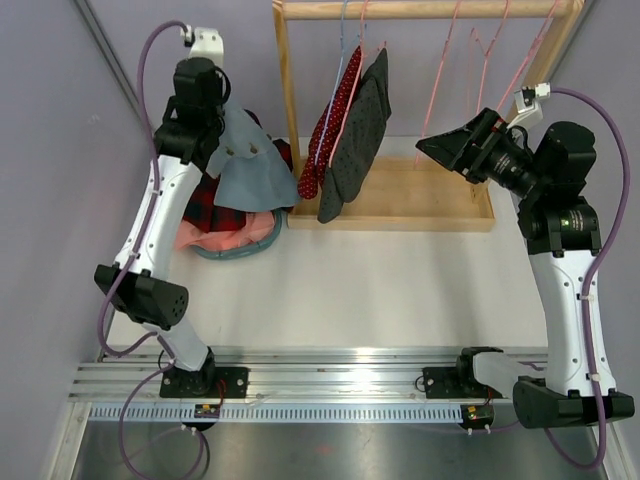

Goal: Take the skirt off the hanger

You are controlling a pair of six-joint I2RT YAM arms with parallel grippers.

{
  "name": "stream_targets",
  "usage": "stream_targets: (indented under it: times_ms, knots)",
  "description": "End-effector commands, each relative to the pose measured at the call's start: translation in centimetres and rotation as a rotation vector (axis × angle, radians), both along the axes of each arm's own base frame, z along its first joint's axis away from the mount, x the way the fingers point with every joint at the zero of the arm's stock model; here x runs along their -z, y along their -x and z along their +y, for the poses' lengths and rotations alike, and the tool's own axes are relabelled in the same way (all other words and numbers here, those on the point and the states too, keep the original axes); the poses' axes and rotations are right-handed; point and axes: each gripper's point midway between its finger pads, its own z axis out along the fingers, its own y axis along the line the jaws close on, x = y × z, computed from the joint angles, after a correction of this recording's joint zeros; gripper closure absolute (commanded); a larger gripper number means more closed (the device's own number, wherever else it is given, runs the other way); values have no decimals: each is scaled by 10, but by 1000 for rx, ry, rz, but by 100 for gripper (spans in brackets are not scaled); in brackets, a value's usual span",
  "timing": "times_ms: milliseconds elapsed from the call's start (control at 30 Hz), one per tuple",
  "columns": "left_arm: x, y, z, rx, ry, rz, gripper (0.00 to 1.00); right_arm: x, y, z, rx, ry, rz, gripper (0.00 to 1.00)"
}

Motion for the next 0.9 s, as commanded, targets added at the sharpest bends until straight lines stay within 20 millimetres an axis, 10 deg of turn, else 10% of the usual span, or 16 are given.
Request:
stream_targets:
  times_ms: [0,67,167,467,867]
  knots:
    - [81,-20,27,-119,127,79,51,-31,16,14,-113,-44,-111,1]
    - [160,-26,36,-152,178,276,4,-39,10,18,-143,-85,-109,1]
    - [207,-8,42,-248,229,396,1,-55,2,23,-169,-101,-118,3]
    - [155,64,-36,43,291,245,1,-61,-56,82,-131,47,-87,6]
    - [176,156,-73,247,361,275,1,-3,-138,114,30,224,-19,13]
